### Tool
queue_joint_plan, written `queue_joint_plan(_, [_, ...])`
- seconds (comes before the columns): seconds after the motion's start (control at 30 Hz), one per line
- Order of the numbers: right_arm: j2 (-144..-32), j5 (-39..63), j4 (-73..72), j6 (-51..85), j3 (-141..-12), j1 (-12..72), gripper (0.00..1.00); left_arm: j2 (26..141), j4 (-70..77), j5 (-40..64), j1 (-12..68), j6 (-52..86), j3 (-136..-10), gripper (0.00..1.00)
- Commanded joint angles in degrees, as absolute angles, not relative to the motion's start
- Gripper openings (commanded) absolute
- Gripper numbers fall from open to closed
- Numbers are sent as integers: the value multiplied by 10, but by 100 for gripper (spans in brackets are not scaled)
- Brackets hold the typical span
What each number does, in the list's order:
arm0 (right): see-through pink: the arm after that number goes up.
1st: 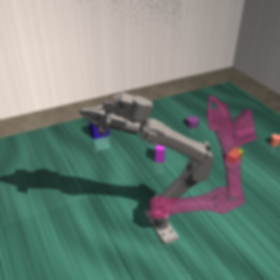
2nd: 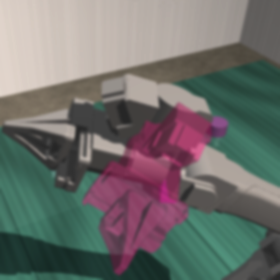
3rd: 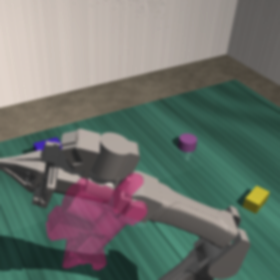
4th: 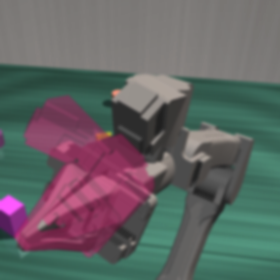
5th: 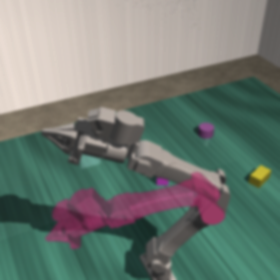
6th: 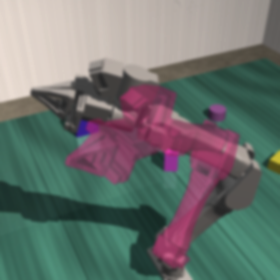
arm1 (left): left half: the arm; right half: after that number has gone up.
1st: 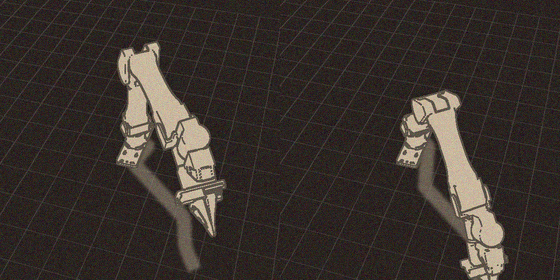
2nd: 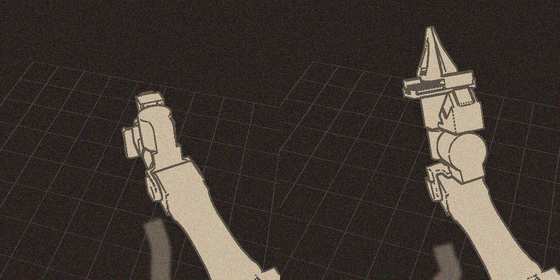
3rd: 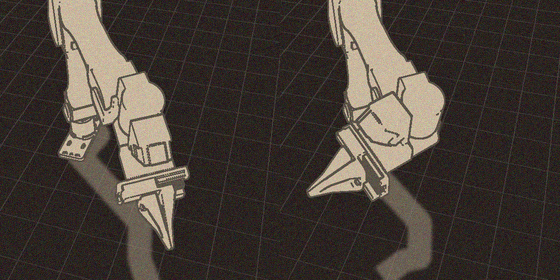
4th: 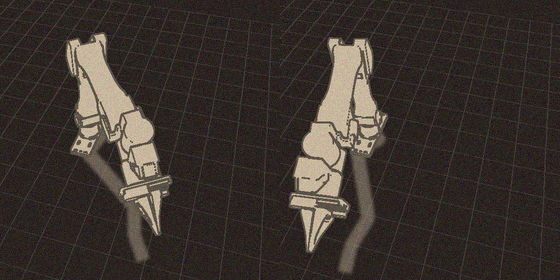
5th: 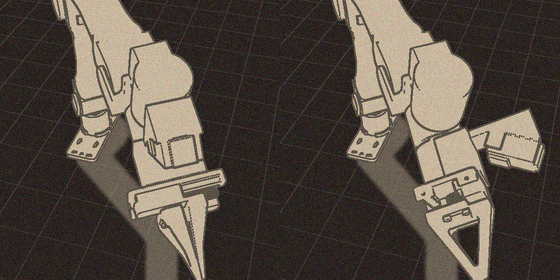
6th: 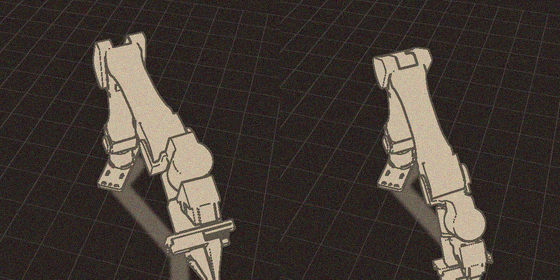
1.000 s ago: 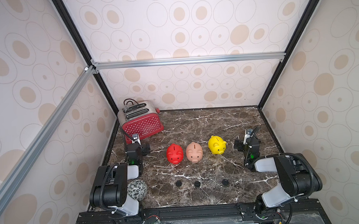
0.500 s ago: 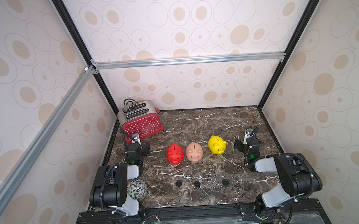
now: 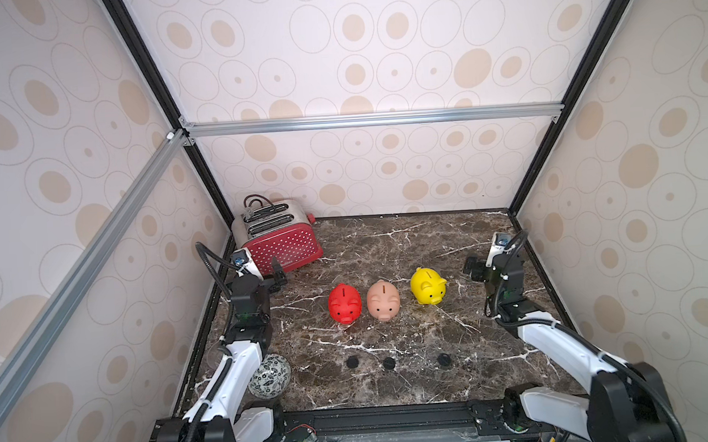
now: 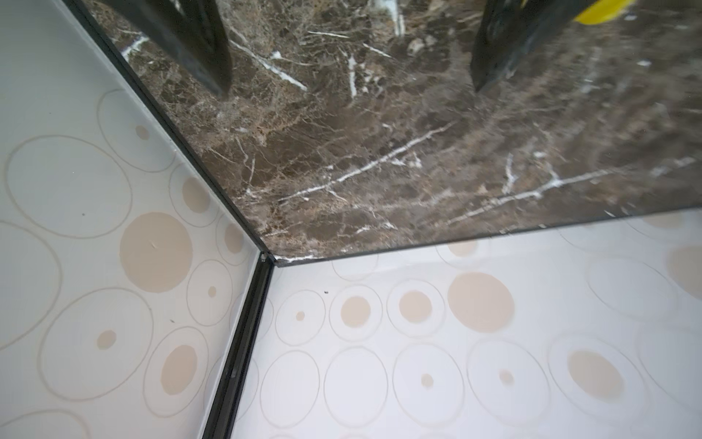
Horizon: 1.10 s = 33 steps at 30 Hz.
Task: Close piggy banks
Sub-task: Move the piggy bank to the center of the board.
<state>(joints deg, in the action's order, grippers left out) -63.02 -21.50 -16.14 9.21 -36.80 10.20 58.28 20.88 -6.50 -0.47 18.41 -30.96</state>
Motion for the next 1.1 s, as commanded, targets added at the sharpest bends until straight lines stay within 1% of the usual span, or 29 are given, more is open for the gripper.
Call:
queue_joint_plan(0.0, [-561,-121,70,213,-402,108,99,564,55,13,-1,292,-369,99])
queue_joint_plan(0.07, [-526,-47,147,241,-427,131,93,557,-11,43,-1,322,-399,99])
queue_joint_plan(0.13, [-510,-55,227,251,-460,189,92,547,-31,83,-2,329,-406,99])
queue_joint_plan(0.2, [-512,-32,276,252,-487,240,90,537,-51,105,-1,336,-409,99])
queue_joint_plan(0.23, [-518,-15,295,263,-500,266,84,532,-62,116,-1,336,-412,99])
queue_joint_plan(0.27, [-527,10,302,272,-506,292,77,528,-69,125,-2,337,-414,99])
queue_joint_plan(0.33, [-546,54,294,286,-509,349,68,525,-82,137,-2,342,-414,99])
queue_joint_plan(0.4, [-575,61,292,294,-516,417,65,525,-91,147,-2,341,-417,99])
queue_joint_plan(0.47, [-606,42,283,295,-525,487,61,527,-101,147,-2,341,-421,99])
queue_joint_plan(0.57, [-670,44,250,297,-530,555,53,533,-98,149,-2,343,-420,99])
queue_joint_plan(0.67, [-740,36,211,324,-532,589,47,546,-89,167,-2,346,-420,99])
queue_joint_plan(0.77, [-803,8,139,353,-519,610,43,560,-84,193,-2,344,-423,99])
queue_joint_plan(0.87, [-870,-8,118,357,-542,610,42,571,-82,206,0,343,-424,99])
queue_joint_plan(0.97, [-915,-34,106,333,-567,606,40,581,-82,216,3,342,-424,99])
queue_joint_plan(1.07, [-948,-28,101,316,-585,577,38,590,-82,221,8,338,-426,97])
